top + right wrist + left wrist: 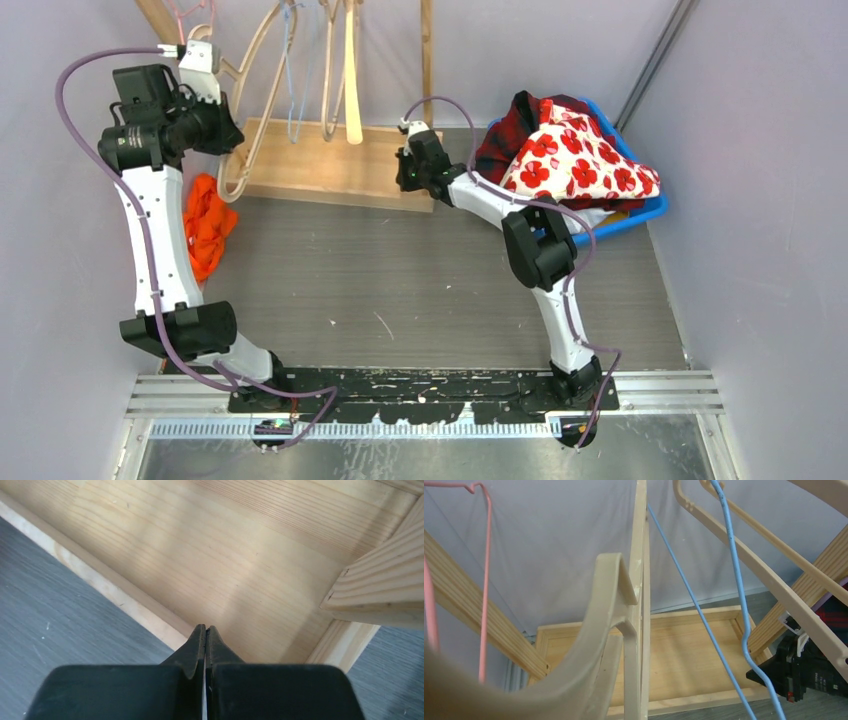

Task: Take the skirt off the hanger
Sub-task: Move the clothesline to the center of the board.

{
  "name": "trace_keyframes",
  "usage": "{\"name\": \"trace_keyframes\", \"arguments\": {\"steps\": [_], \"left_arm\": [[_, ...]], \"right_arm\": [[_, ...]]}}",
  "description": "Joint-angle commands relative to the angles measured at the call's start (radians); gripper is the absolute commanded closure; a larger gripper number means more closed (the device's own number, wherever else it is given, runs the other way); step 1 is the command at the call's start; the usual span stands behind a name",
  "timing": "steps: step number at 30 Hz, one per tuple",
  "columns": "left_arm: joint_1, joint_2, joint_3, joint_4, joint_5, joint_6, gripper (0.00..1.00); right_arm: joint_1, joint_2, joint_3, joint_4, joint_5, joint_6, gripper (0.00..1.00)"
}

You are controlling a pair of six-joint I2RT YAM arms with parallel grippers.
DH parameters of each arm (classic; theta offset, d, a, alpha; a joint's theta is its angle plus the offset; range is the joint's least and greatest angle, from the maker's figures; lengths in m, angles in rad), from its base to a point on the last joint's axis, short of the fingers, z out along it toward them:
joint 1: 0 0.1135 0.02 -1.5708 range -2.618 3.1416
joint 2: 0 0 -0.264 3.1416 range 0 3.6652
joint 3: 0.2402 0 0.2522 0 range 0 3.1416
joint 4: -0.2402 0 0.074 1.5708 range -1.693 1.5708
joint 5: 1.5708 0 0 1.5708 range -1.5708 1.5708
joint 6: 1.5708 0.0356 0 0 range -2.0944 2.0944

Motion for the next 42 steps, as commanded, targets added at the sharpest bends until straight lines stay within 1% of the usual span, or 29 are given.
{"name": "trace_keyframes", "arguments": {"steps": [1, 6, 10, 13, 16, 19, 22, 27, 36, 39, 42], "left_arm": [[0.003, -0.015, 0.023, 0.059, 0.022, -0.013, 1.0], [0.003, -0.008, 0.034, 0.053, 0.027, -0.014, 1.0], [0.003, -0.024, 0.009, 0.061, 0.056, -0.029, 1.0], [-0.001, -0.043, -0.028, 0.069, 0.058, -0.034, 1.0], [-0.004, -0.06, -0.058, 0.07, 0.037, -0.026, 1.0], [-0.007, -0.069, -0.061, 0.066, 0.02, -0.02, 1.0], [-0.007, -0.061, -0.041, 0.063, 0.016, -0.021, 1.0], [-0.008, -0.036, -0.012, 0.061, 0.032, -0.032, 1.0], [-0.009, -0.027, 0.007, 0.062, 0.047, -0.03, 1.0], [-0.01, -0.02, 0.02, 0.066, 0.06, -0.039, 1.0], [-0.009, -0.015, 0.029, 0.063, 0.059, -0.041, 1.0]], "right_arm": [[-0.04, 0.021, 0.049, 0.032, 0.003, 0.033, 0.99], [-0.046, 0.035, -0.009, 0.022, 0.001, 0.08, 0.99], [-0.041, 0.058, -0.014, 0.001, 0.025, 0.084, 0.99], [-0.039, 0.093, 0.024, -0.031, 0.056, 0.085, 0.99], [-0.035, 0.15, 0.102, -0.078, 0.084, 0.081, 0.99], [-0.033, 0.204, 0.181, -0.118, 0.086, 0.081, 0.99], [-0.032, 0.206, 0.19, -0.132, 0.071, 0.079, 0.99], [-0.035, 0.145, 0.088, -0.168, 0.06, 0.035, 0.99], [-0.034, -0.077, -0.221, -0.277, 0.075, 0.003, 0.99], [-0.034, -0.123, -0.283, -0.285, 0.095, -0.004, 0.99], [-0.034, -0.14, -0.301, -0.309, 0.109, -0.009, 0.99]]}}
